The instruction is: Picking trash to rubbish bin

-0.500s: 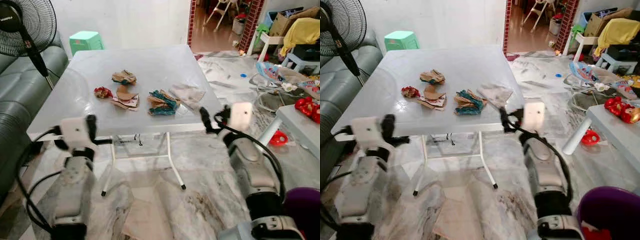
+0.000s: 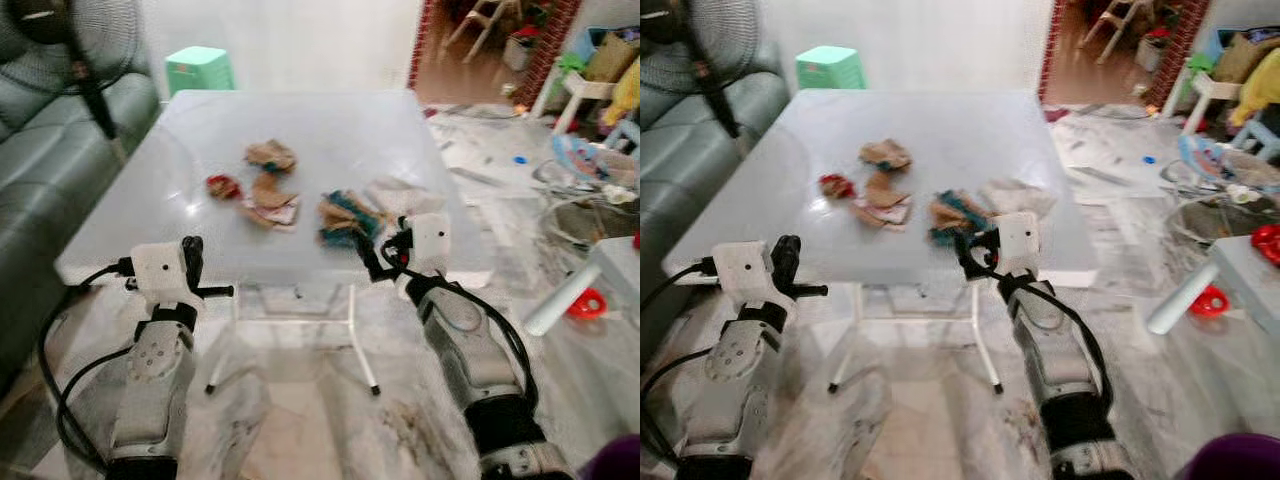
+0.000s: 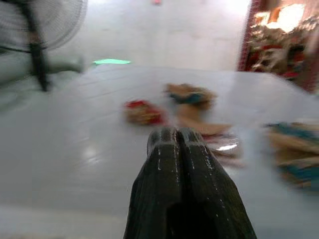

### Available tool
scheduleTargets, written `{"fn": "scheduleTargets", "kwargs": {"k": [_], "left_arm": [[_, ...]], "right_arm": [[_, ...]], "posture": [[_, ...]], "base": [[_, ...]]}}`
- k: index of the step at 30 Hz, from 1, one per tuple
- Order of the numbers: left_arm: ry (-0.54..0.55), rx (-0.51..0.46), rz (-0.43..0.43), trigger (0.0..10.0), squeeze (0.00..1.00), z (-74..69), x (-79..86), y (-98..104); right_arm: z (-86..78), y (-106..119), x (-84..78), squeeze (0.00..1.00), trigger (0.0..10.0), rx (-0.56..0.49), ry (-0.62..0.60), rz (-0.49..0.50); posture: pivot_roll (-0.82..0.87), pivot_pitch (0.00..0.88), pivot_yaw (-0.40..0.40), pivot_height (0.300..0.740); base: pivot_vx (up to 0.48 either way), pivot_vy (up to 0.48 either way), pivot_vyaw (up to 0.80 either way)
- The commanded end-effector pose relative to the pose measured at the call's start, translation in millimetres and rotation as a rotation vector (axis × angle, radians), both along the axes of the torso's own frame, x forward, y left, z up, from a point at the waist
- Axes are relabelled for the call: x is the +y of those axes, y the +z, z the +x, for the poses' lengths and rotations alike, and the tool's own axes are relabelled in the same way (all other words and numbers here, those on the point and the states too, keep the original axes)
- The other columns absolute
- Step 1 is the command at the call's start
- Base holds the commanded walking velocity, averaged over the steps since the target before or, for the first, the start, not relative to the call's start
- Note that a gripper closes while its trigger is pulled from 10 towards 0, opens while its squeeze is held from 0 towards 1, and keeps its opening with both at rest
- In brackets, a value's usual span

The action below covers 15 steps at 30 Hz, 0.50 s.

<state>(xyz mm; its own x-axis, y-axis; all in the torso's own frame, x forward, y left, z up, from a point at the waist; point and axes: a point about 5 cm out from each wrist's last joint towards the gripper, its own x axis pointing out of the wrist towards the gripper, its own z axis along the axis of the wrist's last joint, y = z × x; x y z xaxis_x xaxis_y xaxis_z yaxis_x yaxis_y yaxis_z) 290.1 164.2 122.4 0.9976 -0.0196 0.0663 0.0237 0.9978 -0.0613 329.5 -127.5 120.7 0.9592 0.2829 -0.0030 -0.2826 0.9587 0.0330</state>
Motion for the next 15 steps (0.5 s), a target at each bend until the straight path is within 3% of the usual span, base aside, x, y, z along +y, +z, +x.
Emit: {"fn": "scheduleTargets", "kwargs": {"k": [1,15], "left_arm": [[0.025,-0.007,0.034,10.0,0.00,1.0,9.8,3.5],[0.014,0.044,0.047,10.0,0.00,-9.9,9.2,-8.4]], "right_arm": [[0.6,7.2,8.7,0.00,10.0,-0.022,0.023,0.013],[-13.6,-3.0,8.1,0.00,10.0,-0.001,0.005,0.004]], "posture": [[0.01,0.000,-0.010,0.740],[0.01,0.000,-0.011,0.740]], "base": [[0.390,0.000,0.00],[0.339,0.000,0.00]]}}
